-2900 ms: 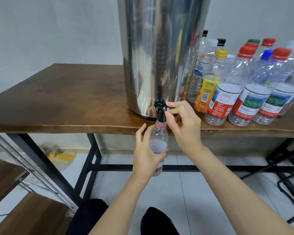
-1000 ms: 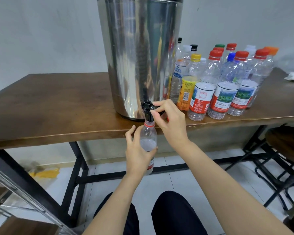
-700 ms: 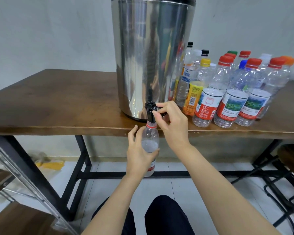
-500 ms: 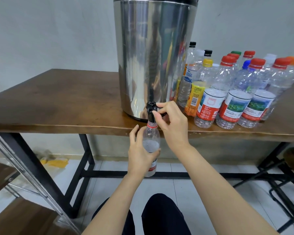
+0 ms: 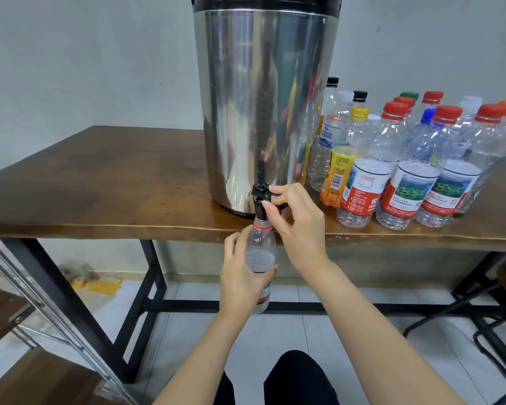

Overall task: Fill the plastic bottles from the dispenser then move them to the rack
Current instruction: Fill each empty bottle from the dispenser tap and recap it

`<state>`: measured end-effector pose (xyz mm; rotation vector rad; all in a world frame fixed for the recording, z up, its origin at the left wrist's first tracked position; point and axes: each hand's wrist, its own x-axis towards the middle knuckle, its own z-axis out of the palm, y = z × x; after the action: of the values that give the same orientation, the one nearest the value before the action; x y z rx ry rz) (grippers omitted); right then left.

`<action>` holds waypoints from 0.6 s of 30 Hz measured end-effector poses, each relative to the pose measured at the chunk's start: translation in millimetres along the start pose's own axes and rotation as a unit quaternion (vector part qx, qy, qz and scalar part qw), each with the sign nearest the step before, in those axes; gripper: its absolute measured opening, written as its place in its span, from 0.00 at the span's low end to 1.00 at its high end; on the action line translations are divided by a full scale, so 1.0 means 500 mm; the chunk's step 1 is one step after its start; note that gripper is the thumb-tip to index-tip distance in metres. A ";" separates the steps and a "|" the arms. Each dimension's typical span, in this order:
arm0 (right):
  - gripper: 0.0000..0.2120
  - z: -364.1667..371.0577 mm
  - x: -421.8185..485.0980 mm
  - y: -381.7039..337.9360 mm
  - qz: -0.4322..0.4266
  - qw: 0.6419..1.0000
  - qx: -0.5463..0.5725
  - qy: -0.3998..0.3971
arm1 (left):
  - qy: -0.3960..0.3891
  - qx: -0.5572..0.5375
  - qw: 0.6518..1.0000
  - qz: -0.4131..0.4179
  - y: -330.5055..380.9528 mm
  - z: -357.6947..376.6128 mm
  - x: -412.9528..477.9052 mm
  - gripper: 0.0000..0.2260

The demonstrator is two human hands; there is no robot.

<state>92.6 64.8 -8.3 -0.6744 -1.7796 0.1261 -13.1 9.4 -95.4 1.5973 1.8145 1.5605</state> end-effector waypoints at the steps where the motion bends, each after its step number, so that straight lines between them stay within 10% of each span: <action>1: 0.13 0.000 0.000 0.000 0.001 1.000 0.001 0.001 | -0.003 -0.004 1.000 -0.007 0.000 0.000 0.000 0.38; 18: 0.14 -0.008 0.003 0.001 0.001 1.000 0.011 -0.015 | -0.015 -0.026 0.999 -0.045 0.006 0.008 0.000 0.39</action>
<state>96.0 64.8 -6.1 -0.6621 -1.8044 0.1575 -8.3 10.7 -94.4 1.4874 1.7881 1.5235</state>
